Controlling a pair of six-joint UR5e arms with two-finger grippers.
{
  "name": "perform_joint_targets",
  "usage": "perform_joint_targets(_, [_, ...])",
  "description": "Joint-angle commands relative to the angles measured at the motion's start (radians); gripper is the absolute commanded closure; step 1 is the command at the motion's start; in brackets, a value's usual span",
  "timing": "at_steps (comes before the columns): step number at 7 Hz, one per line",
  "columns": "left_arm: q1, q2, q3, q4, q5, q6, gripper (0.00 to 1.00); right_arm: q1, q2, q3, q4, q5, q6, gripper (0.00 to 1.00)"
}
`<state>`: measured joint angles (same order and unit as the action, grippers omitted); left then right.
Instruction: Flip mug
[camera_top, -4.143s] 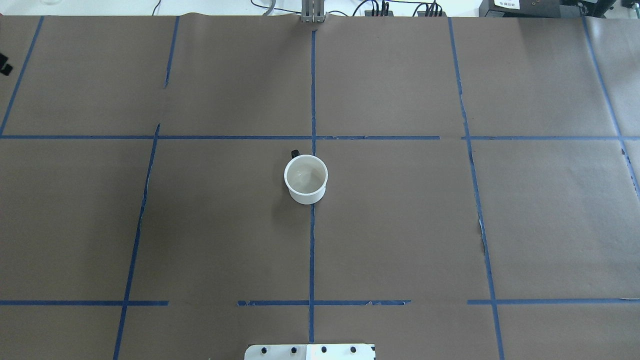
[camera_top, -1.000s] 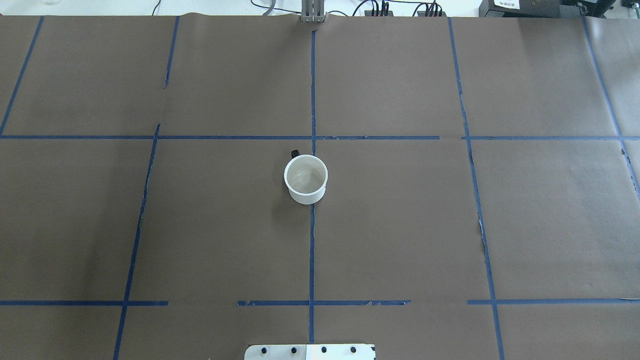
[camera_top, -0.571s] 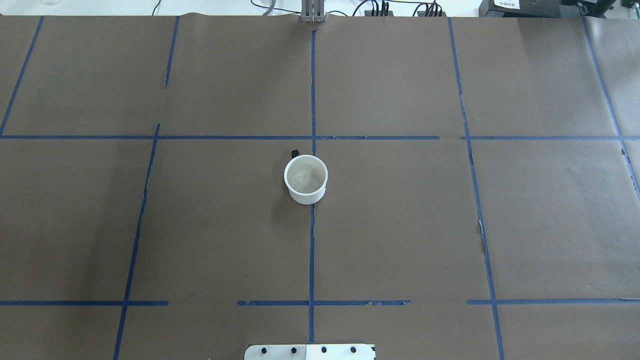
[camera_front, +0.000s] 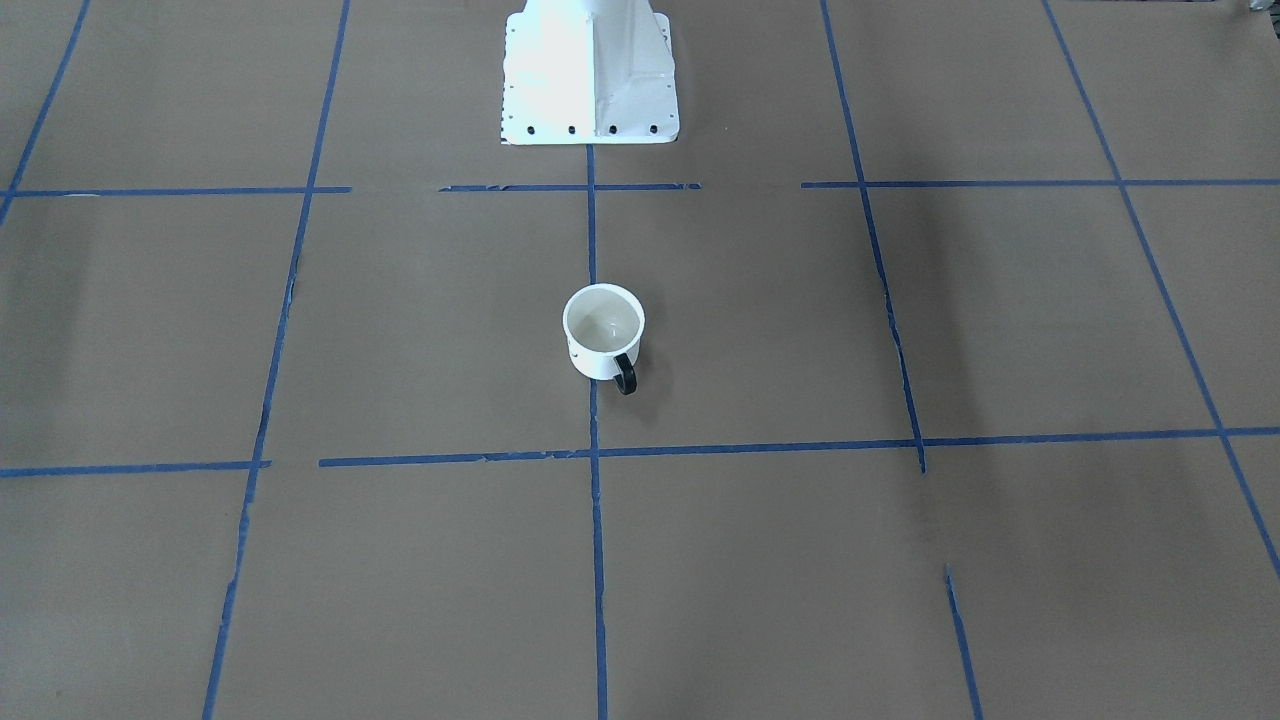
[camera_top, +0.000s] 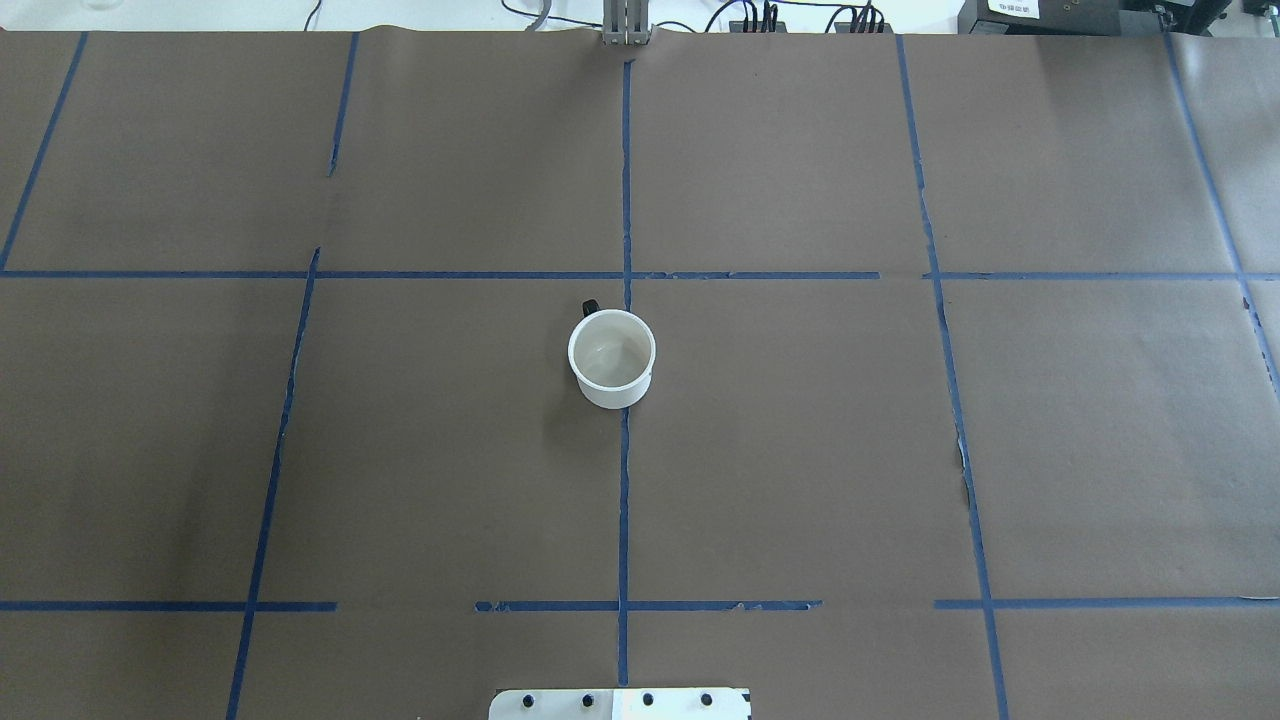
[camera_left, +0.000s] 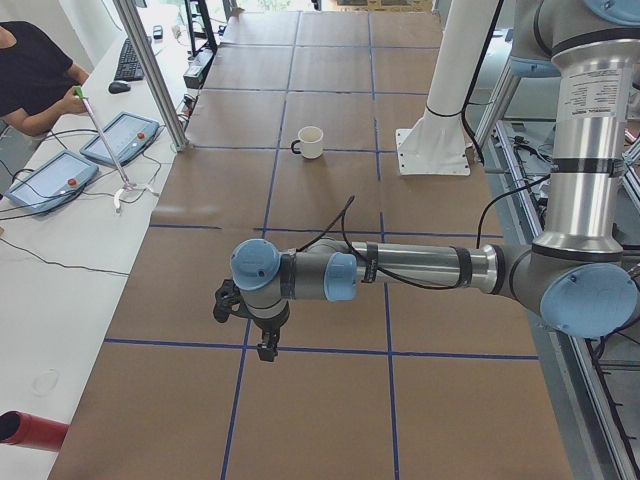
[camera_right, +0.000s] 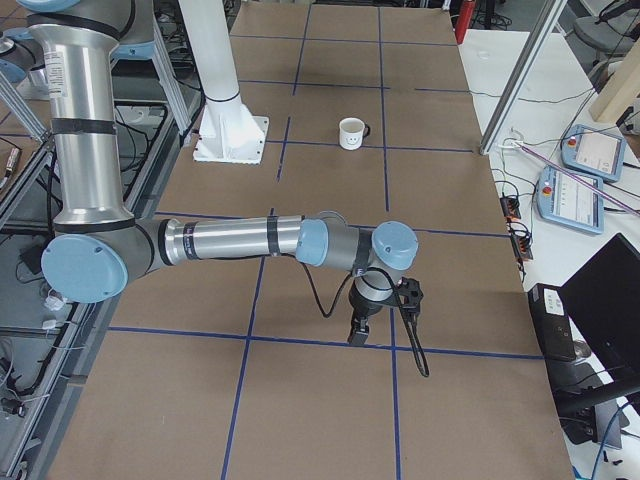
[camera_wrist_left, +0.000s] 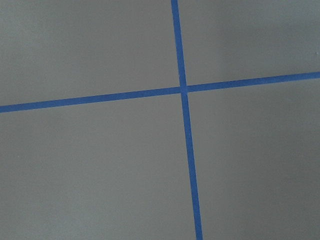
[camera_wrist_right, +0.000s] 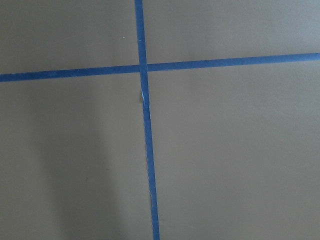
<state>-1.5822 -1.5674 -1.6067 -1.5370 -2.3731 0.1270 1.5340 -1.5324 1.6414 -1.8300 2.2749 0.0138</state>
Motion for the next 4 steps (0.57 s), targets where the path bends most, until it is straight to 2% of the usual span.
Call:
perform_joint_targets(1, [-0.001,0.001,-0.002,0.0,0.0,-0.001,0.0,0.0,0.0,0.0,0.0,0.0,0.0,0.0])
perform_joint_targets(4, [-0.001,0.003,-0.019,0.0,0.0,-0.001,0.0,0.0,0.0,0.0,0.0,0.0,0.0,0.0])
